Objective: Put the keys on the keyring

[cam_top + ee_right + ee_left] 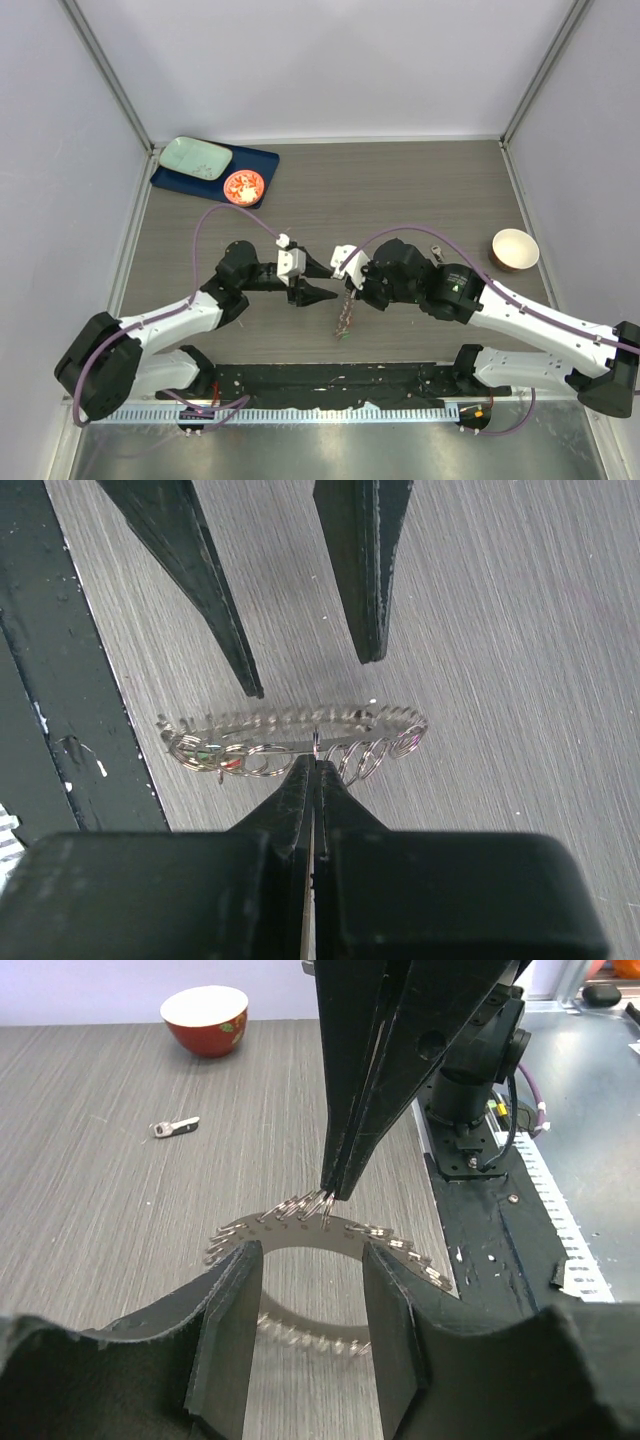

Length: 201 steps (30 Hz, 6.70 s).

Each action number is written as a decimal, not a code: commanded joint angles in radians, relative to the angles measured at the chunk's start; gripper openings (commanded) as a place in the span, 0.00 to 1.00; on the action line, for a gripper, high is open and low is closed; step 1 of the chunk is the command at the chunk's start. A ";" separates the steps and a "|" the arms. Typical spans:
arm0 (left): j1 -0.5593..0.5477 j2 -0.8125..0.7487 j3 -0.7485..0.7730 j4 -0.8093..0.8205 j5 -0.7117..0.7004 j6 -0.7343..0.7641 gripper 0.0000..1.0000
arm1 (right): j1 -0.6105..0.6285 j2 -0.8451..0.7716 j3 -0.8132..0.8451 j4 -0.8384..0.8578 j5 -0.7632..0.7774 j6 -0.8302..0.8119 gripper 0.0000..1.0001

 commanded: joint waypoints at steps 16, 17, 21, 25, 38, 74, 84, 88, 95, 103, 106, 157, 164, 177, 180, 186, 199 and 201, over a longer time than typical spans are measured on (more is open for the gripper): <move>-0.021 0.165 0.064 0.273 0.104 -0.123 0.38 | 0.000 -0.027 -0.007 0.106 -0.065 -0.025 0.01; -0.023 0.166 0.069 0.273 0.106 -0.124 0.38 | 0.000 -0.025 -0.007 0.104 -0.064 -0.023 0.01; -0.028 0.177 0.067 0.273 0.109 -0.129 0.34 | 0.000 -0.030 -0.007 0.109 -0.059 -0.023 0.01; -0.026 0.185 0.067 0.270 0.112 -0.132 0.32 | 0.000 -0.035 -0.008 0.111 -0.056 -0.025 0.01; -0.026 0.203 0.092 0.201 0.120 -0.120 0.20 | 0.000 -0.042 -0.010 0.112 -0.054 -0.022 0.01; -0.028 -0.091 -0.008 -0.048 -0.191 0.037 0.00 | -0.008 -0.107 0.024 0.202 0.269 0.188 0.88; -0.029 -0.207 -0.106 0.036 -0.257 -0.057 0.00 | -0.232 -0.144 -0.048 0.291 0.126 0.366 0.99; -0.029 -0.170 -0.122 0.125 -0.274 -0.115 0.00 | -0.235 -0.111 -0.080 0.313 -0.078 0.354 0.97; -0.029 -0.119 -0.112 0.224 -0.267 -0.196 0.00 | -0.235 -0.068 -0.181 0.414 -0.218 0.365 0.94; -0.029 -0.136 -0.128 0.242 -0.251 -0.200 0.00 | -0.235 -0.024 -0.231 0.472 -0.199 0.343 0.94; -0.029 -0.128 -0.123 0.248 -0.230 -0.200 0.00 | -0.235 -0.009 -0.228 0.488 -0.186 0.340 0.94; -0.037 -0.139 -0.232 0.550 -0.273 -0.362 0.00 | -0.272 -0.110 -0.373 0.825 -0.587 0.317 0.35; -0.038 -0.130 -0.226 0.569 -0.239 -0.384 0.00 | -0.273 -0.101 -0.372 0.845 -0.616 0.317 0.33; -0.046 -0.108 -0.211 0.589 -0.202 -0.405 0.00 | -0.279 -0.082 -0.378 0.891 -0.671 0.340 0.22; -0.048 -0.101 -0.209 0.590 -0.201 -0.410 0.00 | -0.278 -0.075 -0.375 0.899 -0.700 0.343 0.16; -0.049 -0.093 -0.212 0.598 -0.207 -0.410 0.00 | -0.278 -0.068 -0.360 0.871 -0.717 0.337 0.01; -0.049 -0.164 -0.189 0.277 -0.184 -0.210 0.43 | -0.278 -0.061 -0.163 0.431 -0.608 0.156 0.01; -0.049 -0.164 -0.174 0.228 -0.170 -0.181 0.43 | -0.278 -0.053 -0.131 0.373 -0.602 0.123 0.01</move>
